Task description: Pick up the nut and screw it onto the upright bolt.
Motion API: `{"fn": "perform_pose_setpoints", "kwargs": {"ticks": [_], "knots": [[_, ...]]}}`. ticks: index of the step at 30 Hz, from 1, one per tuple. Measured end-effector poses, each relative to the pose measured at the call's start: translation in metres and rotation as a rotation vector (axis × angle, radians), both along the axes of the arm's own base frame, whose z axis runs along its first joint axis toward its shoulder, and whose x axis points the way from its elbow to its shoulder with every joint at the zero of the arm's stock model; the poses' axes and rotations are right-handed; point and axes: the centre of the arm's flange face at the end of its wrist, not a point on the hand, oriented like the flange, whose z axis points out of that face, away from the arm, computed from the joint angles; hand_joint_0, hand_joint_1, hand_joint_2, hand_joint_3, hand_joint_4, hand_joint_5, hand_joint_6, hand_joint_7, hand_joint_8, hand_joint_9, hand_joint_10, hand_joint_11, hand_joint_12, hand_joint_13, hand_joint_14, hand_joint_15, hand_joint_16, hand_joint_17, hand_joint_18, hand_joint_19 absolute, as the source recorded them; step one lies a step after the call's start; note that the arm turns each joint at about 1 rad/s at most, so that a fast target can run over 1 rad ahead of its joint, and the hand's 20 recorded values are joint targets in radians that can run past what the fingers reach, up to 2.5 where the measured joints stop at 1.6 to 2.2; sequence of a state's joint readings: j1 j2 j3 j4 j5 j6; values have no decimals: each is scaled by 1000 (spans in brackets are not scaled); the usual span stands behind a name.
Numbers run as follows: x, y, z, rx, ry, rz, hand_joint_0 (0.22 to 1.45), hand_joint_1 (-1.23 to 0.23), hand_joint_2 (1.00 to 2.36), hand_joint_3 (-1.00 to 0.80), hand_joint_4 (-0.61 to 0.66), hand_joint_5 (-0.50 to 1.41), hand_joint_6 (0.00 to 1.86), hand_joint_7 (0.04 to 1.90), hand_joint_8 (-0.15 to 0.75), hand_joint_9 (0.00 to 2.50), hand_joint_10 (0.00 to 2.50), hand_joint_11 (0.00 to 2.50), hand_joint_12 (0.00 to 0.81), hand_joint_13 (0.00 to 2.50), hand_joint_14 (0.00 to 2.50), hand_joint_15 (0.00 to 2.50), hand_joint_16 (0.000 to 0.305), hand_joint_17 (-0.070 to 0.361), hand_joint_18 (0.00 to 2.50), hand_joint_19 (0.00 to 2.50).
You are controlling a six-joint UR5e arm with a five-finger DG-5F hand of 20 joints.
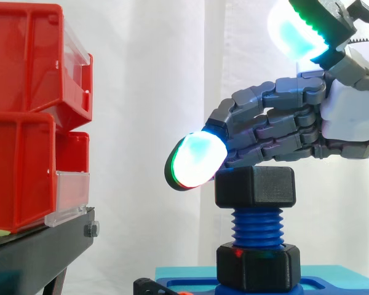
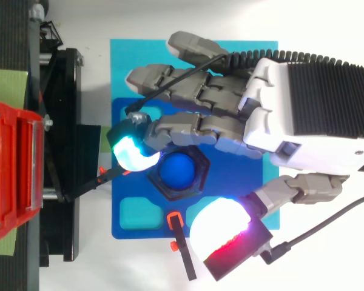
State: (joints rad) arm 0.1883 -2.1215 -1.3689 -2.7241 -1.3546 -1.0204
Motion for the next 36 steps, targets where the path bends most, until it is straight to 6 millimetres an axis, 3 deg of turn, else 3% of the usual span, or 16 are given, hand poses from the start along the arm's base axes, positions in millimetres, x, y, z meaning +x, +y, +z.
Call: {"fn": "perform_pose_setpoints", "kwargs": {"ticks": [10, 27, 36], "knots": [[-2, -1, -2, -4, 18, 14, 468, -3, 1000, -500, 226, -164, 503, 849, 282, 236, 0, 0, 365, 154, 0, 0, 47, 107, 0, 0], [-4, -25, -3, -14, 30, 39, 477, -78, 1000, -500, 257, -122, 503, 1133, 300, 402, 0, 0, 342, 282, 0, 0, 41, 93, 57, 0], [-6, -36, -4, -20, 36, 47, 492, -138, 1000, -500, 262, -32, 502, 1338, 308, 694, 0, 0, 310, 480, 0, 0, 34, 76, 233, 0]]}}
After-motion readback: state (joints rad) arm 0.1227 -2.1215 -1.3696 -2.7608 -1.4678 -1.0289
